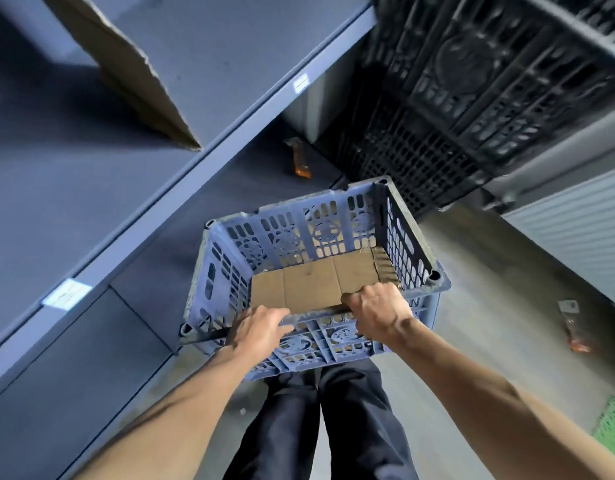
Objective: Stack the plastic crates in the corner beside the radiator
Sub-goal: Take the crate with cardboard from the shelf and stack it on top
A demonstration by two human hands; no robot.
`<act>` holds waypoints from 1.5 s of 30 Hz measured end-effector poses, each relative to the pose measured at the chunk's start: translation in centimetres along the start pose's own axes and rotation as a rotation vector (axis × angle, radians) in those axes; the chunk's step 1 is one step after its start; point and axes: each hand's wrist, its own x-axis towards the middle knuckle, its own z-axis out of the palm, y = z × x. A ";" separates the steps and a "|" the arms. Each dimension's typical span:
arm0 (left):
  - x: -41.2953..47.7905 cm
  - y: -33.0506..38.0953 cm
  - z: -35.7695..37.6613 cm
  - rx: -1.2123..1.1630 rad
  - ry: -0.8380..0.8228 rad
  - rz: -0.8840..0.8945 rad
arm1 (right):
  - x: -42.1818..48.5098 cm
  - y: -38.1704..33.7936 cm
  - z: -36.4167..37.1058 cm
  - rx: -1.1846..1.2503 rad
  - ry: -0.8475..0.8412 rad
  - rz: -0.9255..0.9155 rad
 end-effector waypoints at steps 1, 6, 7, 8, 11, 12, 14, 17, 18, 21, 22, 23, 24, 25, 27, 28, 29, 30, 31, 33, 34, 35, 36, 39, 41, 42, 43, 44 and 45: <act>-0.2 0.5 -0.6 0.008 -0.008 0.029 | -0.9 0.2 -0.1 0.011 0.008 0.025; -1.5 3.9 -4.2 0.070 -0.030 0.185 | -6.8 0.8 -2.0 0.096 0.042 0.189; -2.0 4.8 -4.9 0.090 -0.032 0.215 | -8.2 0.8 -2.4 0.117 0.050 0.220; -2.4 5.6 -5.6 0.110 -0.030 0.246 | -9.5 0.8 -2.9 0.133 0.054 0.246; -3.8 7.7 -7.5 0.172 0.015 0.318 | -12.8 0.7 -4.1 0.159 0.090 0.302; -4.3 8.4 -8.1 0.185 0.028 0.332 | -14.0 0.7 -4.4 0.174 0.105 0.322; -5.3 10.0 -9.0 0.199 0.051 0.359 | -16.0 0.8 -4.8 0.205 0.136 0.364; -6.7 12.5 -10.0 0.230 0.076 0.406 | -18.9 1.5 -5.1 0.243 0.192 0.413; -7.2 13.3 -10.2 0.246 0.094 0.431 | -19.9 1.9 -5.2 0.252 0.215 0.427; -8.7 16.1 -11.2 0.274 0.132 0.499 | -23.1 3.0 -5.6 0.272 0.266 0.461; -9.2 17.3 -11.6 0.282 0.144 0.519 | -24.3 3.5 -5.7 0.274 0.287 0.472; -9.7 18.3 -11.9 0.302 0.158 0.539 | -25.5 3.8 -5.8 0.275 0.301 0.484; -10.3 19.4 -12.2 0.324 0.175 0.563 | -26.7 4.2 -5.8 0.272 0.311 0.500; -10.7 20.4 -12.5 0.342 0.192 0.591 | -27.8 4.7 -6.0 0.271 0.326 0.515; -11.7 22.2 -13.1 0.363 0.217 0.632 | -29.9 5.3 -6.4 0.277 0.348 0.537; -12.2 23.1 -13.4 0.365 0.228 0.647 | -31.0 5.5 -6.6 0.282 0.356 0.548; -12.6 23.9 -13.8 0.364 0.241 0.663 | -32.0 5.7 -6.9 0.282 0.364 0.559; -13.1 24.7 -14.2 0.359 0.247 0.677 | -32.9 5.9 -7.3 0.277 0.378 0.569; -13.5 25.3 -14.5 0.355 0.251 0.687 | -33.6 6.1 -7.6 0.268 0.394 0.576; -14.4 26.5 -15.3 0.354 0.285 0.702 | -35.1 6.4 -8.2 0.243 0.439 0.589; -14.9 27.1 -15.7 0.352 0.302 0.710 | -35.8 6.6 -8.5 0.229 0.459 0.596; -15.3 27.6 -16.2 0.348 0.312 0.720 | -36.5 6.9 -9.0 0.216 0.481 0.602; -15.6 28.0 -16.8 0.347 0.319 0.731 | -37.0 7.1 -9.4 0.203 0.501 0.605; -17.0 29.2 -18.9 0.363 0.397 0.774 | -38.6 7.7 -11.1 0.153 0.582 0.593; -17.8 29.8 -20.3 0.372 0.452 0.806 | -39.5 8.0 -12.5 0.122 0.628 0.584; -18.2 30.1 -21.1 0.366 0.479 0.819 | -40.0 8.1 -13.2 0.108 0.655 0.581; -18.6 30.3 -21.8 0.357 0.504 0.831 | -40.5 8.2 -13.8 0.093 0.683 0.577; -18.9 30.6 -22.5 0.353 0.528 0.842 | -40.9 8.3 -14.4 0.080 0.706 0.575; -19.2 31.0 -23.2 0.354 0.554 0.853 | -41.2 8.5 -15.0 0.072 0.728 0.574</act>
